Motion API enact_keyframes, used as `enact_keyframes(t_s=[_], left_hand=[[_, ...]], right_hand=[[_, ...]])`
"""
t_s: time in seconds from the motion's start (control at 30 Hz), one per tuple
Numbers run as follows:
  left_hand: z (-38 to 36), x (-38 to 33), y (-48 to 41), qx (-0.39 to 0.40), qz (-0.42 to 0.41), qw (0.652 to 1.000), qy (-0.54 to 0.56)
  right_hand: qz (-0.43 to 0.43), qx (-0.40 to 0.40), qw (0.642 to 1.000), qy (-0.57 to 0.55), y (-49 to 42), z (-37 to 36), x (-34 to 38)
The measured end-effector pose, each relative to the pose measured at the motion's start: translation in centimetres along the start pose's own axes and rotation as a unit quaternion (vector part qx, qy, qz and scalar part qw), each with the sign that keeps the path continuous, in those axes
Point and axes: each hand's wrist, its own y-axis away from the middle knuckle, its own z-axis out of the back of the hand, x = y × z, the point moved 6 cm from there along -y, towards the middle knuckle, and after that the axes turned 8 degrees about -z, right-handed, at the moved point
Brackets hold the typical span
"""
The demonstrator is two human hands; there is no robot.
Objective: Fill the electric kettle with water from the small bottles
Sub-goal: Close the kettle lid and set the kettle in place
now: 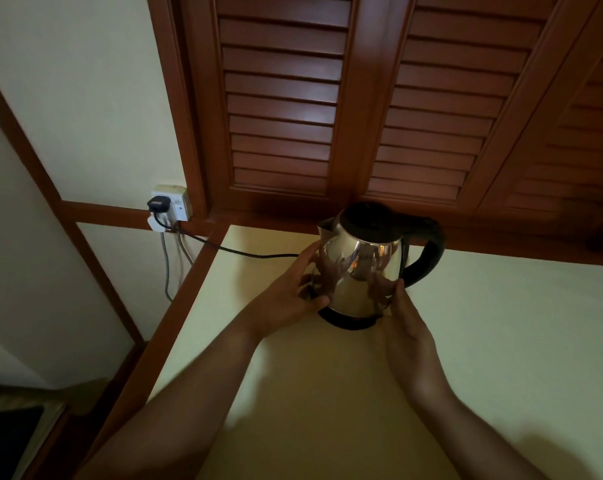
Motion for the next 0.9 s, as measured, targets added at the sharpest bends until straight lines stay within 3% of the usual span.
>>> enact_keyframes(t_s=[0.07, 0.17, 0.23, 0.3, 0.37, 0.43, 0.53, 0.67, 0.8, 0.9], left_hand=[[0.1, -0.1, -0.3, 0.020, 0.006, 1.000, 0.005], [0.2, -0.6, -0.8, 0.037, 0.027, 0.999, 0.014], [0.2, -0.7, -1.2, 0.039, 0.033, 0.999, 0.015], [0.0, -1.0, -1.6, 0.035, 0.041, 0.998, 0.015], [-0.3, -1.4, -1.9, 0.020, 0.046, 0.999, 0.010], [-0.9, -1.5, -2.2, 0.012, 0.035, 0.999, 0.025], [-1.6, -1.2, -2.2, -0.015, 0.036, 0.998, 0.039], [-1.1, -0.9, -1.8, -0.076, 0.077, 0.994, -0.003], [-0.7, -0.5, -2.2, -0.075, 0.085, 0.993, -0.021], [-0.1, -0.7, -2.4, -0.050, 0.099, 0.992, -0.054]], right_hand=[[0.004, 0.001, 1.000, 0.005, 0.4, -0.3, 1.1], [-0.009, 0.073, 0.979, -0.191, 0.3, -0.4, 0.8], [-0.013, 0.088, 0.966, -0.243, 0.4, -0.2, 0.8], [-0.020, 0.053, 0.974, -0.218, 0.3, 0.8, 0.6], [-0.016, -0.028, 0.996, -0.081, -0.1, 2.4, 1.1], [-0.048, -0.095, 0.994, -0.024, -1.0, 4.1, 0.6], [-0.117, -0.067, 0.989, -0.055, -1.6, 3.9, -0.3], [-0.132, -0.060, 0.984, -0.103, -1.4, 3.3, -0.7], [-0.139, -0.004, 0.958, -0.250, -2.5, 2.2, -1.0], [-0.121, 0.024, 0.965, -0.233, -3.1, 2.2, -1.0]])
